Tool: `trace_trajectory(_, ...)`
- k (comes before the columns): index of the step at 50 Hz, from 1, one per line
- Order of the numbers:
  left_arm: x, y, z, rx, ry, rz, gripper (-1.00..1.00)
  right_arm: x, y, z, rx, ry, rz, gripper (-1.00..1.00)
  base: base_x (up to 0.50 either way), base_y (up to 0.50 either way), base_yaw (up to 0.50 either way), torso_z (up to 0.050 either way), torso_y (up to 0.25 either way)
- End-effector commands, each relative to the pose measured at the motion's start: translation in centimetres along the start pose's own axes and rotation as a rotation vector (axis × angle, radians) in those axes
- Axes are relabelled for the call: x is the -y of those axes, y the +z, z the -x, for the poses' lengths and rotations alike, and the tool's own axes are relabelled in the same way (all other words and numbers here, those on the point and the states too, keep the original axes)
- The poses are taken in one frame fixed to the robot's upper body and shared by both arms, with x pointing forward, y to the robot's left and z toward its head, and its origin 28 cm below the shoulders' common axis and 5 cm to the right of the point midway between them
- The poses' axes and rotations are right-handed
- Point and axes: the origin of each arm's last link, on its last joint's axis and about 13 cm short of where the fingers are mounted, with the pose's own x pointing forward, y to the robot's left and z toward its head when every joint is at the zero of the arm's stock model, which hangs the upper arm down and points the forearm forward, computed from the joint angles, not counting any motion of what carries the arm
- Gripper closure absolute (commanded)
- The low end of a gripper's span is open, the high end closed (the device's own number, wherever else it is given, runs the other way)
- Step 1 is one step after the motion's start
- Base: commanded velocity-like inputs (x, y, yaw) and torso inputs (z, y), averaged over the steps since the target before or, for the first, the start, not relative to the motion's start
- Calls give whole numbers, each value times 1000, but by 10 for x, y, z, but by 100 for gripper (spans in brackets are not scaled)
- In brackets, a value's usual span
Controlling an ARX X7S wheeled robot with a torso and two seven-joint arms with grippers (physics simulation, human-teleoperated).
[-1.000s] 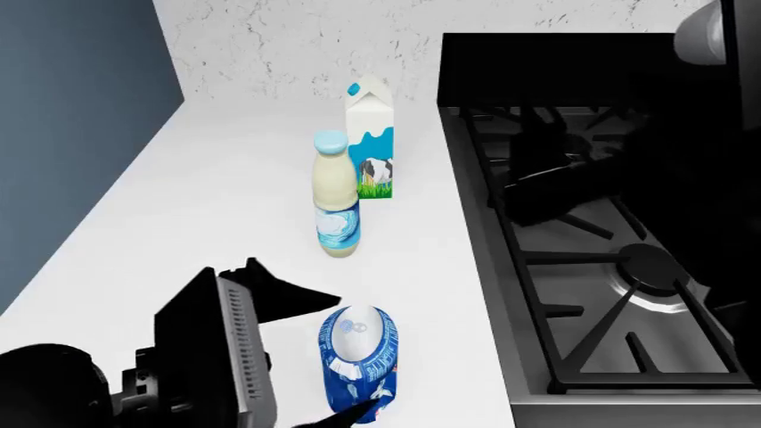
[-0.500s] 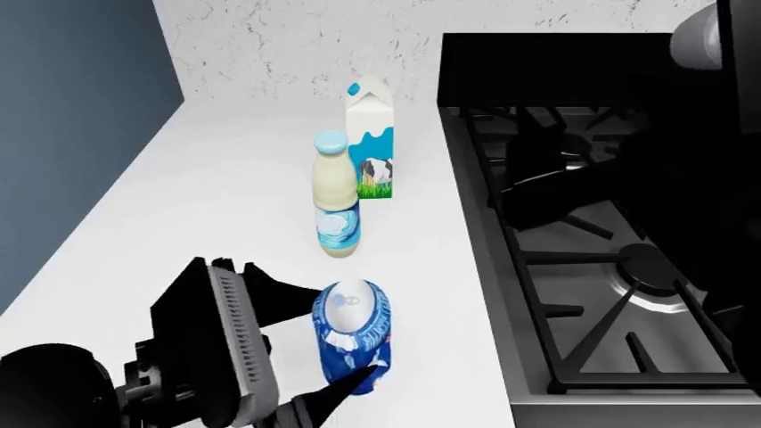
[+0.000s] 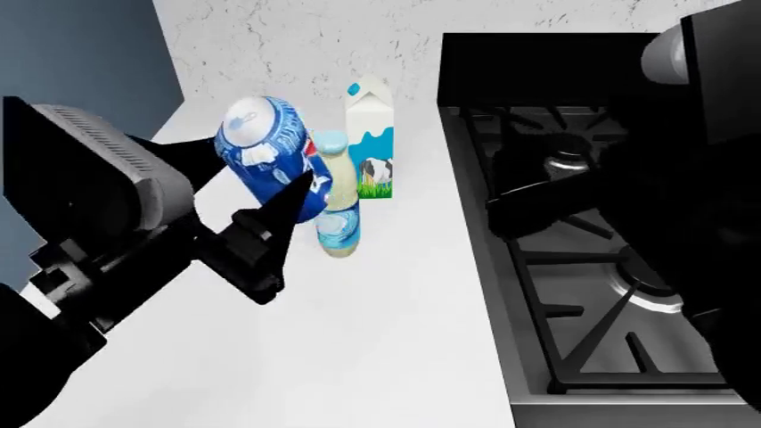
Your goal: Move the drinks to the dining counter.
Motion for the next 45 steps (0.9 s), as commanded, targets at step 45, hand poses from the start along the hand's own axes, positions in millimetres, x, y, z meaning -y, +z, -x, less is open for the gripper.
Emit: trace_trajectory(45,-10,28,0,105,387,113,100,-20,4,-43,-148,332,23,-100,0,0,0,0,0)
